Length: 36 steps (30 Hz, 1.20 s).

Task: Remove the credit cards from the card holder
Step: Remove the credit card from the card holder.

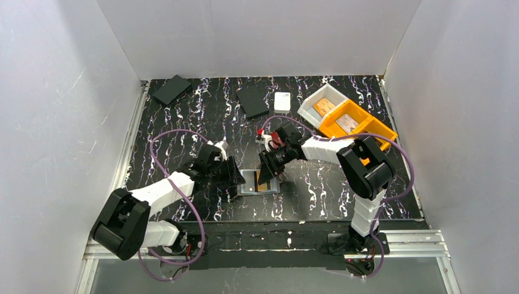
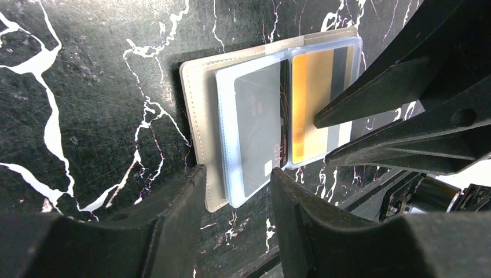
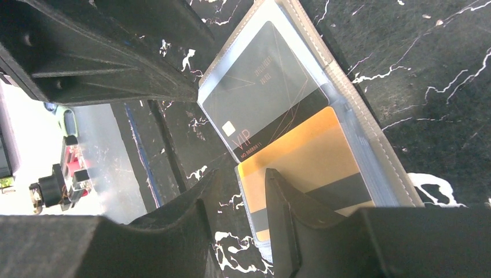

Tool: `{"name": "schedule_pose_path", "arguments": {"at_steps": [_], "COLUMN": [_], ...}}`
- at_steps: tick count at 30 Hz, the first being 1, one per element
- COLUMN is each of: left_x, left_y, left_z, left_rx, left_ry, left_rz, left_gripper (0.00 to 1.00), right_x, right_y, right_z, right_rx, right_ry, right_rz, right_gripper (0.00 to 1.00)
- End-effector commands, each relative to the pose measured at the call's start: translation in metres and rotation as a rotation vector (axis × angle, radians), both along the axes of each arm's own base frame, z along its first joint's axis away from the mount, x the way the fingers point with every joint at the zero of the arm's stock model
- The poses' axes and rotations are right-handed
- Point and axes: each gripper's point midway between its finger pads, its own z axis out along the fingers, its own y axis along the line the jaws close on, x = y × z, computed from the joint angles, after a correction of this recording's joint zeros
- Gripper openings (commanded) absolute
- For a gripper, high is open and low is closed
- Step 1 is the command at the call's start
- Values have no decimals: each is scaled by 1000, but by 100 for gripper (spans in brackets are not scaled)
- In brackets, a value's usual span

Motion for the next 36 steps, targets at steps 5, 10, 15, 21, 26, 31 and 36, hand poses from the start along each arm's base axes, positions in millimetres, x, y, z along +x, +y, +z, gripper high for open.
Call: {"name": "schedule_pose_path", "arguments": {"at_steps": [5, 10, 15, 21, 26, 31, 36], "left_x": [0, 0, -2, -1, -1, -2, 0], "left_y": [-9, -13, -20, -19, -12, -13, -14], "left_z": [-7, -13, -13, -11, 0, 15, 20], "left_rx": [-25, -33, -70, -119, -166, -209, -221], "left_ry": [35, 62, 71, 54, 34, 4, 0], "left_rz": [-32, -45, -64, -30, 31, 33, 34], "left_gripper": [35, 21, 7, 0, 28, 36, 35], "right_x": [4, 3, 2, 6, 7, 7, 7], "right_y": [-13, -12, -11, -12, -14, -13, -13], "right_z": [-29, -29, -26, -16, -16, -16, -15], "right_rx": [-112, -109, -98, -69, -63, -60, -58], "right_ry": [-15, -13, -10, -25, -23, -18, -18], "right_rz": [-21, -19, -13, -24, -37, -36, -34], "right_gripper": [44, 44, 44, 45, 45, 45, 45]}}
